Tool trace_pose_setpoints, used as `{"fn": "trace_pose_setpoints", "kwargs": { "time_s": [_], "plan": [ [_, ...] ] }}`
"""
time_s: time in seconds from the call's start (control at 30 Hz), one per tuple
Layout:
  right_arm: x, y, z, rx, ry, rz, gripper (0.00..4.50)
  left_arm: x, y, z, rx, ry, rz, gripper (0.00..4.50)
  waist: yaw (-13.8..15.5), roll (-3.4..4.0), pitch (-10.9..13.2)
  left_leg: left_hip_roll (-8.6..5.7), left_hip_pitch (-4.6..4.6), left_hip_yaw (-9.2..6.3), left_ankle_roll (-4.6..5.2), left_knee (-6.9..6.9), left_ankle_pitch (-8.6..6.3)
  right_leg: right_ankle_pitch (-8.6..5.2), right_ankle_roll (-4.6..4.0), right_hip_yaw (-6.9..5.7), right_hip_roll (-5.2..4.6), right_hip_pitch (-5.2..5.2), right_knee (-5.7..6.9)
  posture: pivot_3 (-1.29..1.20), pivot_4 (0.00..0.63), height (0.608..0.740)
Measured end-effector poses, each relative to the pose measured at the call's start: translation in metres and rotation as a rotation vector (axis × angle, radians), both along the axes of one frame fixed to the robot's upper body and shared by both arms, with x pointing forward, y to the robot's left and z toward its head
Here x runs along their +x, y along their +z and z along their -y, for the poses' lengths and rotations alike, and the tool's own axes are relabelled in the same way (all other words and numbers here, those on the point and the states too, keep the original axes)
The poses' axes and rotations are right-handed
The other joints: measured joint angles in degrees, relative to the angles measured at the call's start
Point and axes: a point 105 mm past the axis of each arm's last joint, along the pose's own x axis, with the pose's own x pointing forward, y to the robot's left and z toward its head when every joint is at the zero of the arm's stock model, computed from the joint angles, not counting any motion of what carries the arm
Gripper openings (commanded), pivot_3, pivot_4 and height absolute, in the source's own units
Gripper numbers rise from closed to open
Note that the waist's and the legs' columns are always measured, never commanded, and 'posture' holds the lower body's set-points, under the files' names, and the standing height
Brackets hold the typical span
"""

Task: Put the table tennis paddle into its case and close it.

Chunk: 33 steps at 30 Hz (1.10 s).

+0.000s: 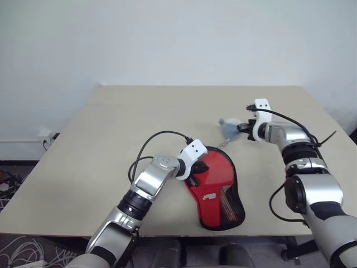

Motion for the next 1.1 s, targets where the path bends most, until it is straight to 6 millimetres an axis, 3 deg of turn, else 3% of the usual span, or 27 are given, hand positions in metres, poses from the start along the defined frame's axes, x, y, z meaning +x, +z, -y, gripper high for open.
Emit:
{"fn": "trace_pose_setpoints", "kwargs": {
  "time_s": [0.17,0.47,0.8,0.87,1.1],
  "plan": [
    [-0.037,0.010,0.015,0.030,0.096,-0.007,0.06,-0.001,0.000,0.001,-0.004,-0.003,-0.004,0.59,0.22,0.03,-0.02,0.02,0.00,-0.05,0.00,-0.02,-0.01,-0.04,0.06,-0.08,-0.04,0.04,-0.04,0.00,0.000,0.688],
    [-0.100,-0.004,0.012,0.043,0.240,-0.076,0.06,-0.001,-0.001,-0.001,0.002,-0.006,-0.007,0.59,0.21,0.02,-0.04,0.11,0.05,0.01,-0.01,-0.04,-0.02,-0.06,0.08,-0.21,-0.09,0.08,-0.15,0.00,0.000,0.688],
    [-0.127,-0.009,0.047,0.038,0.171,-0.122,0.06,0.000,-0.001,0.000,0.001,-0.017,-0.018,0.59,0.22,-0.03,-0.05,0.14,0.03,0.00,0.02,-0.06,-0.04,-0.06,0.08,-0.29,-0.11,0.20,-0.45,0.00,0.000,0.688],
    [-0.132,-0.008,0.053,0.049,0.162,-0.120,0.06,0.000,-0.002,0.001,0.000,-0.021,-0.024,0.59,0.23,0.05,-0.10,0.22,0.07,-0.16,0.02,-0.21,-0.05,-0.06,0.08,-0.57,-0.05,0.50,-0.97,0.00,0.000,0.688],
    [-0.168,-0.003,0.054,0.126,0.274,-0.137,0.06,-0.003,-0.002,0.005,-0.009,-0.046,-0.038,0.59,0.70,0.03,-0.11,0.13,0.30,-0.19,0.24,-0.26,-0.33,-0.16,0.24,-0.80,-0.30,0.91,-1.27,0.00,0.000,0.688]
  ]
}}
